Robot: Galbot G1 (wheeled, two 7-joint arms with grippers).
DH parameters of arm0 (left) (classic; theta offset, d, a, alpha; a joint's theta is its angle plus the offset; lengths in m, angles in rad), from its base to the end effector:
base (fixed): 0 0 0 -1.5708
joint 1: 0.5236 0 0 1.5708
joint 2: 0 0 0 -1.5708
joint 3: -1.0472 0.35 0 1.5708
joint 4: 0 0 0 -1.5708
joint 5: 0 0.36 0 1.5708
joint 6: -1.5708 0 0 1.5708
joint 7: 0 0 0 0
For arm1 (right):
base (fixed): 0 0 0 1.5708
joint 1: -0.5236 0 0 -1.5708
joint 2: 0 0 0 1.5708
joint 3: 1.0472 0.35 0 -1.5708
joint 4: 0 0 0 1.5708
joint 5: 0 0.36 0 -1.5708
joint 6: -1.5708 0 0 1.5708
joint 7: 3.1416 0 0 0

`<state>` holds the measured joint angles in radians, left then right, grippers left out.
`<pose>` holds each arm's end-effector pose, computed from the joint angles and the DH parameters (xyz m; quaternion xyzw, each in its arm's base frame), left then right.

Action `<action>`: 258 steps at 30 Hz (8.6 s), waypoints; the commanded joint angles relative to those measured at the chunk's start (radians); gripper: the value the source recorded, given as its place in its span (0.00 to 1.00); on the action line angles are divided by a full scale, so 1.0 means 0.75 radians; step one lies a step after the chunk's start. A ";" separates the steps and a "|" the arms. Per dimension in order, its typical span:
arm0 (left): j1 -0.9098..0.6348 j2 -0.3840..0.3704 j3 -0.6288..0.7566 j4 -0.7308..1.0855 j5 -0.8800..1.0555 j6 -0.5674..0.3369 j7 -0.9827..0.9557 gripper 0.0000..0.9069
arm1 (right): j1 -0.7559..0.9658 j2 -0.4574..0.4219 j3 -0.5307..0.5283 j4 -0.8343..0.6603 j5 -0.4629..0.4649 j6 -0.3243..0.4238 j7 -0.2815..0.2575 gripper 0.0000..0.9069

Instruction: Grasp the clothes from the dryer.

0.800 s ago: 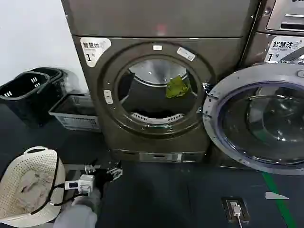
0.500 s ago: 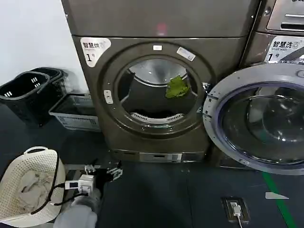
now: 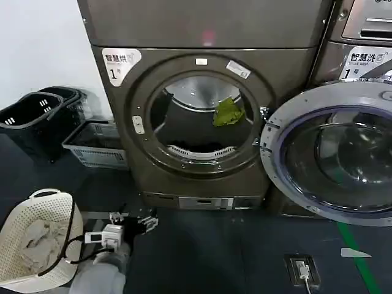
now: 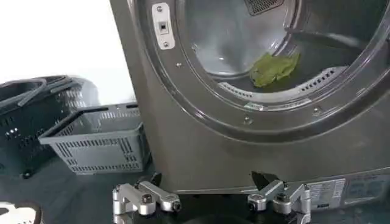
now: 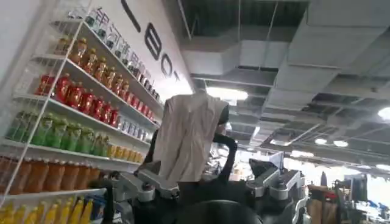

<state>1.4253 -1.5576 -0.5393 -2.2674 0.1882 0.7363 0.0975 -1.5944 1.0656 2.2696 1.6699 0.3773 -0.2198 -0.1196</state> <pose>0.2127 0.0059 -0.2125 0.0064 -0.9744 -0.0788 0.2105 -0.1076 -0.4608 -0.0567 0.6120 0.7627 -0.1935 0.0796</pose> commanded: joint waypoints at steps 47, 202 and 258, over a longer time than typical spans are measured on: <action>-0.001 -0.005 0.030 -0.010 0.047 0.065 -0.002 1.00 | -0.021 0.017 0.051 -0.077 0.130 0.090 0.122 1.00; -1.096 0.080 0.152 1.079 1.525 -1.054 1.669 1.00 | -0.075 -0.032 0.057 -0.169 0.119 0.152 0.129 1.00; -1.102 0.122 0.098 1.189 0.968 -0.913 1.429 0.00 | -0.046 -0.006 -0.010 -0.139 0.087 0.170 0.108 1.00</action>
<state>0.5977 -1.4639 -0.4504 -1.2797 0.9990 0.0478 1.2955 -1.6279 1.0595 2.2672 1.5661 0.4513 -0.1015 -0.0302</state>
